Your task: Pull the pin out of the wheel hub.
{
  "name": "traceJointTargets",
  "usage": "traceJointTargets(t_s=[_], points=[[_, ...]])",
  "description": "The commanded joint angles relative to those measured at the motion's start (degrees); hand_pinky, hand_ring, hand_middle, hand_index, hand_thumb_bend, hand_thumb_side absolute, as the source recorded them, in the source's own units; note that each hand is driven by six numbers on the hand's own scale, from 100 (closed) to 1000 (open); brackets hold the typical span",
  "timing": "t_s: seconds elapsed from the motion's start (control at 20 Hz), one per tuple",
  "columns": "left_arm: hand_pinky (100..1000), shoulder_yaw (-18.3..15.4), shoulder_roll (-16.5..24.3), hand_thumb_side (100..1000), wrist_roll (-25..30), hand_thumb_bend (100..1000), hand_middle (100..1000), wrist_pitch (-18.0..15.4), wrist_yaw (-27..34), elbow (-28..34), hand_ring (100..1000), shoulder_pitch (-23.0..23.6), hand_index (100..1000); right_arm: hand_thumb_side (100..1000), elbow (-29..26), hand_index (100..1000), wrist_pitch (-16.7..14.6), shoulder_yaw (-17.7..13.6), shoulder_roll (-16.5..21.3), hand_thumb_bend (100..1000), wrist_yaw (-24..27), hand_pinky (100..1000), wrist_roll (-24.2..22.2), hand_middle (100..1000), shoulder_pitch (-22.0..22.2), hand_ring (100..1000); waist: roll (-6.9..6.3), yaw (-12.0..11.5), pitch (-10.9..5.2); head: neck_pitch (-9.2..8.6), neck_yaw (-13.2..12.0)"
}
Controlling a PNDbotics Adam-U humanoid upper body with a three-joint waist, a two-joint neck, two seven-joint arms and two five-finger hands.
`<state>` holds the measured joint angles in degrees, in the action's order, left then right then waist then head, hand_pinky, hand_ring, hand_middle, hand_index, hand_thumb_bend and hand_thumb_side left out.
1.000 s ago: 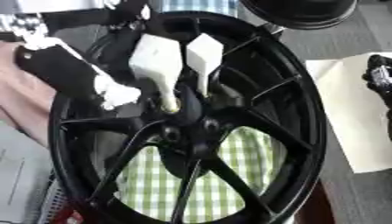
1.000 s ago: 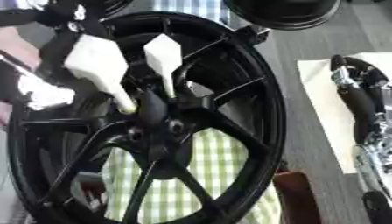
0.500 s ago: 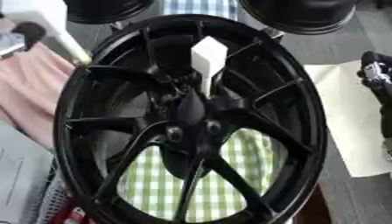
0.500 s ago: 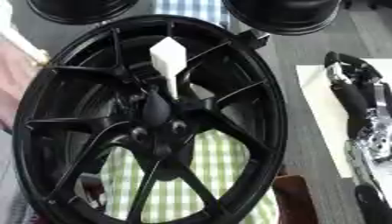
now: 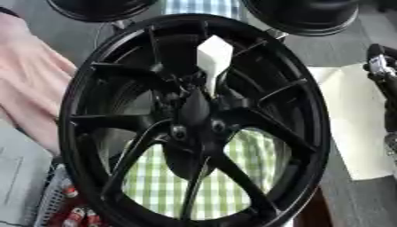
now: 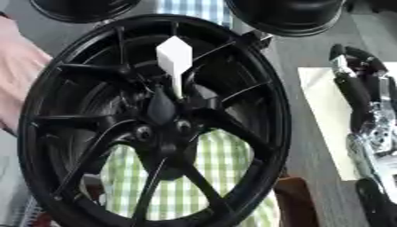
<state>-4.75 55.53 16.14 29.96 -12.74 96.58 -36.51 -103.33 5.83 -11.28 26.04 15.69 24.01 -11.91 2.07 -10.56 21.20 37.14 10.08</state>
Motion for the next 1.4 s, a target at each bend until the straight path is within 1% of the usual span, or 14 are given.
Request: traceJointTargets(t_s=[0.05, 0.1, 0.2, 0.25, 0.3, 0.35, 0.4, 0.5, 0.65, 0.75, 0.9, 1.05, 1.25, 1.4], points=[[763, -6.09, -0.33, 279, -3.36, 163, 529, -1.64, 0.9, -0.58, 608, 2.95, 681, 442, -1.25, 764, -0.11, -0.56, 1.5, 324, -0.03, 855, 0.12, 607, -0.89, 735, -0.22, 0.42, -1.18, -0.88, -0.32], [802, -7.78, -1.09, 494, -4.41, 200, 615, -2.63, 1.86, -0.14, 679, 4.66, 754, 440, -1.27, 764, -0.09, -0.45, 1.49, 322, 0.01, 855, 0.03, 606, -1.11, 735, -0.21, 0.71, -1.03, -1.08, -0.57], [839, -9.32, -2.58, 697, -6.58, 347, 739, -4.76, 3.98, 1.08, 760, 8.2, 840, 441, -1.33, 764, -0.06, -0.22, 1.49, 320, 0.07, 855, -0.17, 606, -1.53, 735, -0.21, 1.28, -0.86, -1.3, -1.22], [842, -9.47, -3.18, 723, -7.66, 367, 751, -5.84, 5.05, 1.75, 767, 9.95, 844, 441, -1.33, 764, -0.03, -0.1, 1.48, 320, 0.11, 855, -0.28, 606, -1.66, 735, -0.2, 1.51, -0.85, -1.31, -1.51], [850, -9.7, -3.63, 774, -8.78, 420, 776, -6.95, 6.16, 2.33, 781, 11.77, 856, 440, -1.33, 764, 0.0, 0.04, 1.47, 320, 0.14, 855, -0.41, 606, -1.75, 735, -0.2, 1.73, -0.87, -1.29, -1.77], [852, -10.07, -3.87, 796, -9.82, 433, 780, -7.99, 7.21, 2.7, 783, 13.46, 854, 442, -1.31, 764, 0.03, 0.17, 1.45, 319, 0.17, 855, -0.53, 606, -1.81, 735, -0.21, 1.94, -0.91, -1.25, -1.98], [845, -10.59, -4.01, 798, -10.82, 411, 768, -8.99, 8.2, 2.92, 774, 15.04, 841, 442, -1.29, 764, 0.07, 0.28, 1.44, 320, 0.19, 855, -0.63, 606, -1.84, 735, -0.24, 2.13, -0.97, -1.2, -2.17], [817, -11.87, -4.26, 749, -12.72, 304, 711, -10.89, 10.04, 2.44, 737, 16.68, 794, 442, -1.24, 764, 0.13, 0.4, 1.41, 320, 0.21, 855, -0.74, 606, -1.87, 735, -0.29, 2.29, -1.06, -1.15, -2.32], [776, -13.56, -4.69, 647, -15.53, 175, 610, -13.7, 12.8, 0.95, 654, 16.38, 718, 440, -1.21, 763, 0.17, 0.49, 1.45, 321, 0.19, 855, -0.8, 606, -1.89, 734, -0.34, 2.27, -1.2, -1.06, -2.41], [759, -14.17, -5.34, 610, -17.46, 137, 577, -15.58, 14.72, 0.78, 620, 15.75, 688, 440, -1.19, 763, 0.2, 0.53, 1.47, 321, 0.18, 855, -0.82, 605, -1.9, 734, -0.35, 2.27, -1.28, -1.03, -2.48], [747, -14.14, -6.98, 614, -20.61, 118, 554, -17.84, 17.87, 2.06, 597, 15.13, 666, 439, -1.23, 763, 0.23, 0.56, 1.44, 320, 0.16, 855, -0.83, 605, -1.87, 734, -0.36, 2.39, -1.35, -0.95, -2.58], [745, -12.46, -9.71, 626, -23.55, 123, 553, -20.09, 20.81, 5.47, 596, 14.99, 665, 435, -1.31, 762, 0.24, 0.64, 1.37, 322, 0.19, 855, -0.9, 604, -1.99, 733, -0.38, 2.52, -1.4, -0.96, -2.85], [749, -10.22, -15.5, 634, -27.59, 138, 571, -21.82, 24.85, 10.99, 611, 14.91, 677, 430, -1.47, 762, 0.21, 0.8, 1.19, 320, 0.23, 855, -1.1, 604, -2.37, 733, -0.35, 2.72, -1.54, -1.25, -3.29], [749, -9.45, -20.69, 658, -30.81, 155, 577, -21.57, 27.77, 14.0, 616, 15.57, 681, 422, -1.6, 761, 0.22, 1.01, 1.07, 321, 0.27, 855, -1.35, 604, -2.8, 733, -0.22, 2.96, -1.58, -1.31, -3.45]])
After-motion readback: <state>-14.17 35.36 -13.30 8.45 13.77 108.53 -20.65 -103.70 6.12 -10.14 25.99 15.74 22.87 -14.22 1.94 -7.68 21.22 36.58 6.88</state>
